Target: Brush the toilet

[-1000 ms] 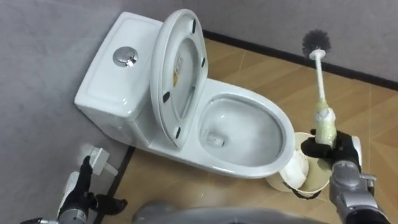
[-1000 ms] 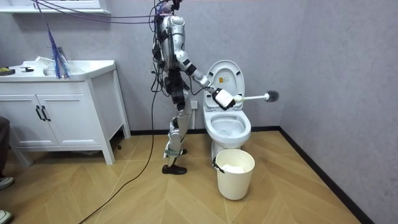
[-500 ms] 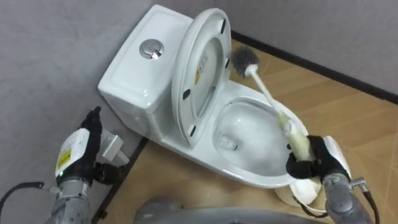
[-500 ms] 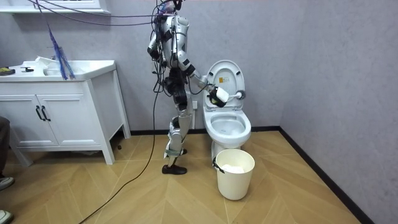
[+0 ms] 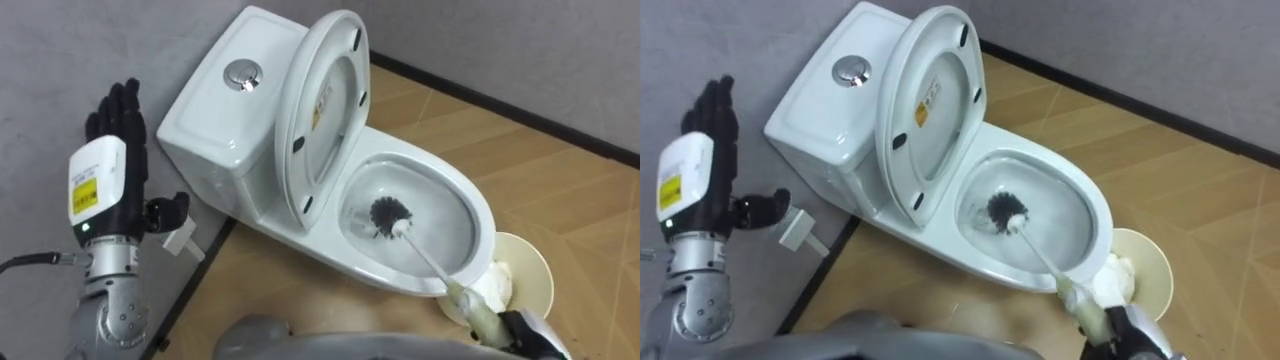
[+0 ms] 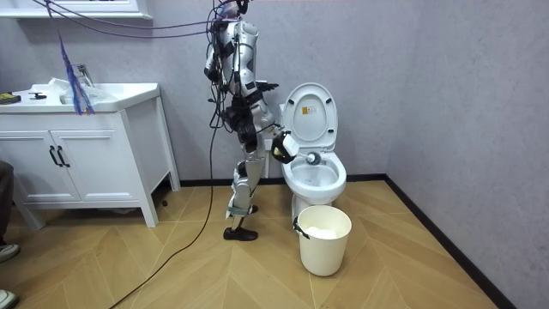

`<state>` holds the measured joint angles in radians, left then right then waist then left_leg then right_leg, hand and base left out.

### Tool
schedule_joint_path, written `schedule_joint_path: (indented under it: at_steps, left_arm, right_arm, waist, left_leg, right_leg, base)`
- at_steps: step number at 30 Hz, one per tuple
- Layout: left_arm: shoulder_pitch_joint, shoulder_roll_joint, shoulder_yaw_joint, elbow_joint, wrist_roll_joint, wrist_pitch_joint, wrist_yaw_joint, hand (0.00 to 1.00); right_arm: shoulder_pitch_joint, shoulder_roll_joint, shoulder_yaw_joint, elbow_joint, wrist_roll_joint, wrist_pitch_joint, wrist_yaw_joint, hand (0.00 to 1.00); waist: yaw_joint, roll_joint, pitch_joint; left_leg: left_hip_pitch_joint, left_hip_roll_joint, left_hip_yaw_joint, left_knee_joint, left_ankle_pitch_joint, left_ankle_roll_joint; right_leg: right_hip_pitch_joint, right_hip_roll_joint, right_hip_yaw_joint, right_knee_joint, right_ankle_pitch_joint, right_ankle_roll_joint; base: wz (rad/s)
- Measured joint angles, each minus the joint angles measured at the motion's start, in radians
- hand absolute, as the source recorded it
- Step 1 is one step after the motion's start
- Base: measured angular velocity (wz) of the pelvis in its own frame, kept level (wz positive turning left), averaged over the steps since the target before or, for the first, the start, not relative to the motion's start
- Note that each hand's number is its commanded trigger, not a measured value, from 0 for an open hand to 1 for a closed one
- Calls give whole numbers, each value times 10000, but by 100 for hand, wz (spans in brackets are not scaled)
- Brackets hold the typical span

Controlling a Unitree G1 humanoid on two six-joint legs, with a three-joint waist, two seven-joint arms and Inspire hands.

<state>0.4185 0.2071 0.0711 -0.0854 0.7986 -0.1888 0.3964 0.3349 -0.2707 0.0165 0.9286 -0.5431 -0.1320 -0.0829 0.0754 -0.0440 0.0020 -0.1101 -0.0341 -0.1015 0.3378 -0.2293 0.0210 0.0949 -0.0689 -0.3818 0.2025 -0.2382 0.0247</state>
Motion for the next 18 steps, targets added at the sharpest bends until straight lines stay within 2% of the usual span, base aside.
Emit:
schedule_joint_path:
  at_steps: [5, 11, 15, 18]
  left_arm:
    - [-305, 413, -459, -286, -11, -150, 597, 0]
    - [-340, 425, -897, 18, -4, -87, 557, 0]
    - [-352, 677, -1229, 712, -3, 124, 495, 0]
    - [-667, 711, -1372, 1659, -12, 203, 168, 0]
  right_arm:
    - [-1, -60, 2, 46, -18, 33, 68, 100]
    - [9, -57, 8, 210, -185, 405, 217, 100]
    - [-221, -152, 14, 188, -565, 545, 216, 100]
    - [-723, -285, 13, 112, -1569, 698, 214, 100]
  waist:
    - [-459, 35, 37]
    - [-573, 35, 42]
    - [-673, 34, 40]
    - [-589, 61, 37]
  left_leg:
    - [42, 37, 137, -13, 4, -5]
    - [182, 61, 352, -163, 4, 0]
    - [142, 67, 430, -110, 3, 2]
    - [-40, 81, 595, -96, 4, 6]
  right_leg:
    - [-48, 10, 162, 17, -1, -3]
    - [-87, 1, 432, 29, -2, -5]
    - [-173, -3, 468, 25, -1, -5]
    - [-479, -5, 648, 246, 0, -7]
  base:
    - [-10]
    - [-13]
    - [-6]
    - [-17]
